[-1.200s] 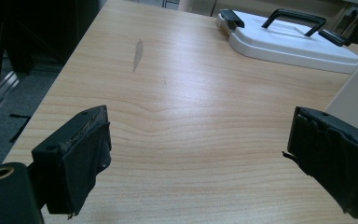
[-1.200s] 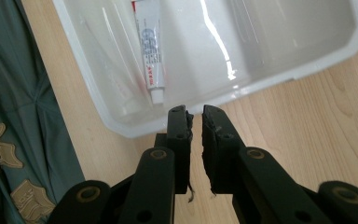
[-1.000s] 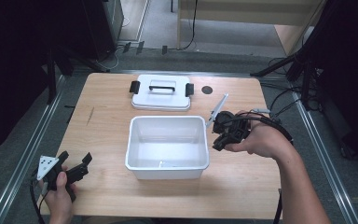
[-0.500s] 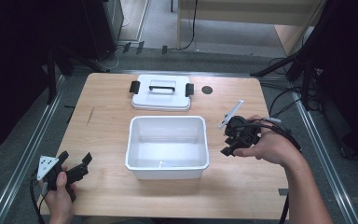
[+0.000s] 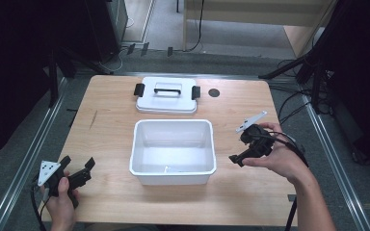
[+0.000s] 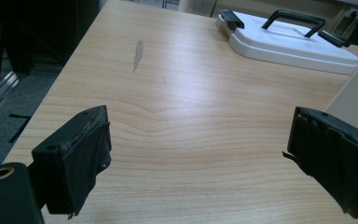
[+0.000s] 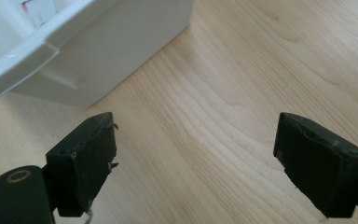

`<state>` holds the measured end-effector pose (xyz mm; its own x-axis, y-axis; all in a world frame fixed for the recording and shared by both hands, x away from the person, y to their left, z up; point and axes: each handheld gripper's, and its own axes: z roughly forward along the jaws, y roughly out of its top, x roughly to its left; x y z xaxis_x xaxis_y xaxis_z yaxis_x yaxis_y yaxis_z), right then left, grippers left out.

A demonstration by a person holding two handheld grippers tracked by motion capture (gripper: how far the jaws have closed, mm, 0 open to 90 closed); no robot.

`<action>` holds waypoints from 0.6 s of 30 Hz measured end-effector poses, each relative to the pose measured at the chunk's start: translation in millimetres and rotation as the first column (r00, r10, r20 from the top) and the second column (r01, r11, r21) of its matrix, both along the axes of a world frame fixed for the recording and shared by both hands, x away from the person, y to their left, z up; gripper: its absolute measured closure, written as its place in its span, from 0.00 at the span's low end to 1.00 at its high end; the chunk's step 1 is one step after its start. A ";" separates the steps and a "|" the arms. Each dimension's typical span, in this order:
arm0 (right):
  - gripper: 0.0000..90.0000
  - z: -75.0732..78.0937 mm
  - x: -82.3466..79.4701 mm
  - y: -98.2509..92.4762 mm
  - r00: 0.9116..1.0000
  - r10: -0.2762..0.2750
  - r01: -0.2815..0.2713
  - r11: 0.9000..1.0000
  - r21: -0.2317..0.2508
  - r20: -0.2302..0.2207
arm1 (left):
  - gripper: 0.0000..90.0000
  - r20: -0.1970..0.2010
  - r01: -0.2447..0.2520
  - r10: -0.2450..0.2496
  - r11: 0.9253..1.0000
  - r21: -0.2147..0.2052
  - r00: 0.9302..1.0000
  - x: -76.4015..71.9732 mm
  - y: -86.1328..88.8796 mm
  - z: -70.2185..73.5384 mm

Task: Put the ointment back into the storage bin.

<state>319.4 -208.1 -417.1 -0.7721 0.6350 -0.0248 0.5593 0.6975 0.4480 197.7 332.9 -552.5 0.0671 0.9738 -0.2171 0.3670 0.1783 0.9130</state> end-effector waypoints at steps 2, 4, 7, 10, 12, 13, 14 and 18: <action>0.07 -3.9 -0.5 -4.0 0.999 -0.024 0.023 0.999 0.030 0.031 | 0.08 0.000 0.000 0.000 1.000 0.000 1.000 0.0 0.0 0.0; 0.01 -8.7 -1.2 -8.1 0.997 -0.061 0.058 0.996 0.065 0.042 | 0.08 0.001 -0.002 0.002 1.000 0.002 1.000 0.0 -0.2 0.0; 0.00 -17.4 -3.7 -16.8 0.990 -0.114 0.104 0.987 0.120 0.077 | 0.08 0.001 -0.002 0.002 1.000 0.002 1.000 0.0 -0.2 0.0; 0.00 -25.7 -7.8 -25.8 0.978 -0.164 0.142 0.976 0.163 0.132 | 0.08 0.002 -0.002 0.002 1.000 0.002 1.000 -0.1 -0.2 0.0; 0.00 -32.6 -10.6 -32.5 0.964 -0.216 0.185 0.964 0.193 0.155 | 0.08 0.002 -0.002 0.002 1.000 0.002 1.000 -0.1 -0.2 0.0; 0.00 -36.4 -11.9 -36.0 0.956 -0.238 0.200 0.958 0.206 0.174 | 0.08 -0.001 0.001 -0.001 1.000 -0.001 1.000 -0.1 -0.2 0.0; 0.00 -40.9 -14.3 -40.0 0.945 -0.267 0.223 0.948 0.226 0.190 | 0.08 -0.001 0.001 -0.001 1.000 0.000 1.000 -0.2 -0.3 0.0; 0.00 -54.4 -22.8 -52.7 0.915 -0.332 0.264 0.922 0.283 0.231 | 0.08 -0.003 0.001 -0.001 1.000 0.003 1.000 -0.2 -0.4 0.1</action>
